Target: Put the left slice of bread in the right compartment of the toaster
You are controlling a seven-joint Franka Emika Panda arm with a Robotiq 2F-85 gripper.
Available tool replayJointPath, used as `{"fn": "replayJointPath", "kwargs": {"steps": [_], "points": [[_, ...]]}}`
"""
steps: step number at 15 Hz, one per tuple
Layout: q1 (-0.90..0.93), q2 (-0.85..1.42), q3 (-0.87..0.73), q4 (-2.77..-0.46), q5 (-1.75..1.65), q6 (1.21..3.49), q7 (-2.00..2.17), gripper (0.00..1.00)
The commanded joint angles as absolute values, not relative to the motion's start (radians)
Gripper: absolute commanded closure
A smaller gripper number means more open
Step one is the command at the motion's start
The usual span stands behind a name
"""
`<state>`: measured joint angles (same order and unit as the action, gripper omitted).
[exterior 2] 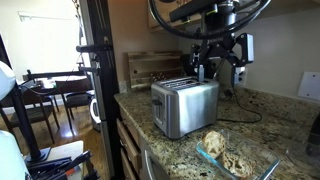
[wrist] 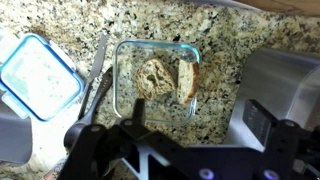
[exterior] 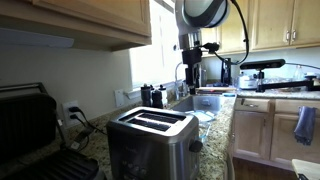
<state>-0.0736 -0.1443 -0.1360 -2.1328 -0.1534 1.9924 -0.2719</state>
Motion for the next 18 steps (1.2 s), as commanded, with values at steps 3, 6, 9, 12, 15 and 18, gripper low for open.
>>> {"fn": "replayJointPath", "kwargs": {"steps": [3, 6, 9, 12, 15, 18], "points": [[-0.081, -0.141, -0.13, -2.126, -0.149, 1.968, -0.28, 0.0], [-0.08, -0.14, -0.129, -2.125, -0.149, 1.959, -0.283, 0.0], [-0.08, -0.138, -0.129, -2.123, -0.148, 1.945, -0.286, 0.0], [-0.08, -0.137, -0.129, -2.121, -0.146, 1.93, -0.289, 0.0], [-0.074, -0.064, -0.123, -2.121, -0.111, 1.967, -0.276, 0.0], [-0.076, -0.002, -0.111, -2.112, -0.112, 1.975, -0.279, 0.0]]}}
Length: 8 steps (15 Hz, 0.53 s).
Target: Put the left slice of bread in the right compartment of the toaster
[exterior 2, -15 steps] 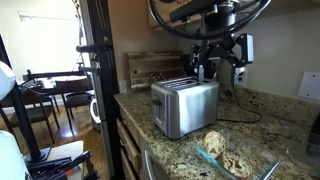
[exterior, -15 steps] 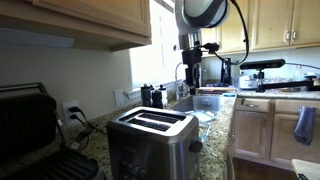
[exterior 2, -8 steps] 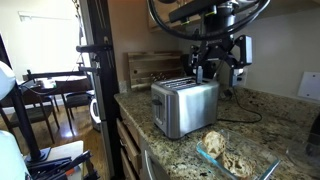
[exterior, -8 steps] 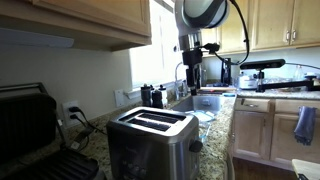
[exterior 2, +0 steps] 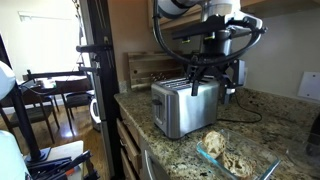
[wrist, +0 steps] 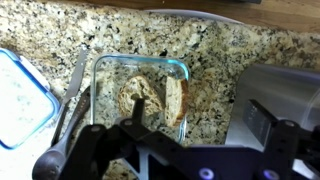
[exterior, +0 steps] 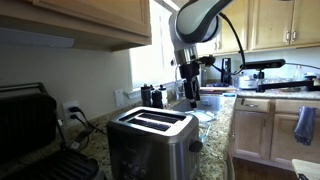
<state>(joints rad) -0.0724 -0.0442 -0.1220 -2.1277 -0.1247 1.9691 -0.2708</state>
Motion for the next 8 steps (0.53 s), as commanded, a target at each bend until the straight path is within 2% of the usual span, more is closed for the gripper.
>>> {"fn": "replayJointPath", "kwargs": {"steps": [1, 8], "points": [[-0.076, 0.008, -0.107, -2.113, -0.111, 1.972, -0.279, 0.0], [-0.081, 0.05, -0.096, -2.108, -0.111, 1.964, -0.284, 0.0]]}}
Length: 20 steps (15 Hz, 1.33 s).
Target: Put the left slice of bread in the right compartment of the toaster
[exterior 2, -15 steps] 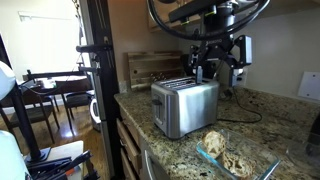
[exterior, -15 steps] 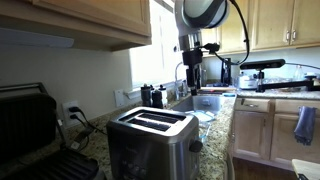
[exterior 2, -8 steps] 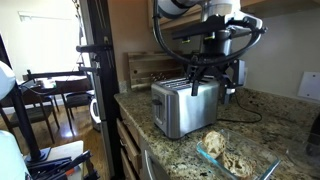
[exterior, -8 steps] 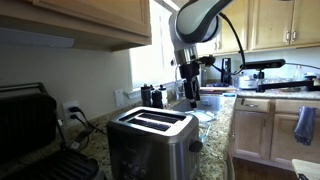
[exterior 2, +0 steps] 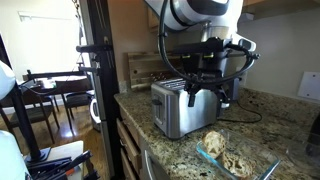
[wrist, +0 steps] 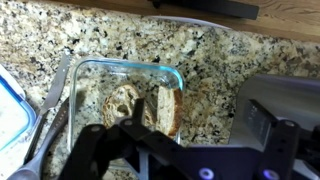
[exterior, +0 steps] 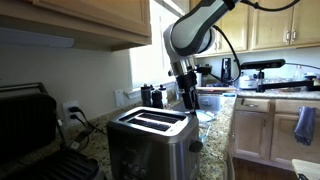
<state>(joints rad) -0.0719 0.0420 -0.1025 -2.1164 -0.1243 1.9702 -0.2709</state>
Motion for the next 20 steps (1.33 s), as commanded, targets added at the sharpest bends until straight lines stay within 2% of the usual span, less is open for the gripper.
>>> {"fn": "replayJointPath", "kwargs": {"steps": [1, 20], "points": [[-0.082, 0.055, -0.097, -2.108, -0.11, 1.965, -0.286, 0.0], [-0.126, 0.234, -0.097, -1.99, -0.095, 1.96, -0.331, 0.0]]}}
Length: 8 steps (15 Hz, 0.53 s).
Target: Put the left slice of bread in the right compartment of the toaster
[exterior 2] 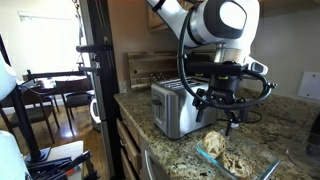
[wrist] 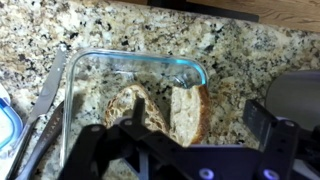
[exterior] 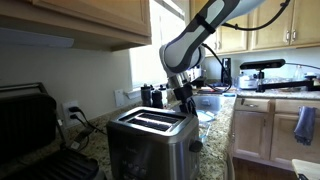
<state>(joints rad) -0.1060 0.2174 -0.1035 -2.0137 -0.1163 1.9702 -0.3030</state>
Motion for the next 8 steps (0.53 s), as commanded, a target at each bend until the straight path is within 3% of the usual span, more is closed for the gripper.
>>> {"fn": "replayJointPath", "kwargs": {"steps": [1, 8], "points": [[-0.128, 0.24, -0.096, -1.985, -0.093, 1.958, -0.331, 0.0], [-0.138, 0.264, -0.095, -1.971, -0.078, 1.95, -0.336, 0.0]]}}
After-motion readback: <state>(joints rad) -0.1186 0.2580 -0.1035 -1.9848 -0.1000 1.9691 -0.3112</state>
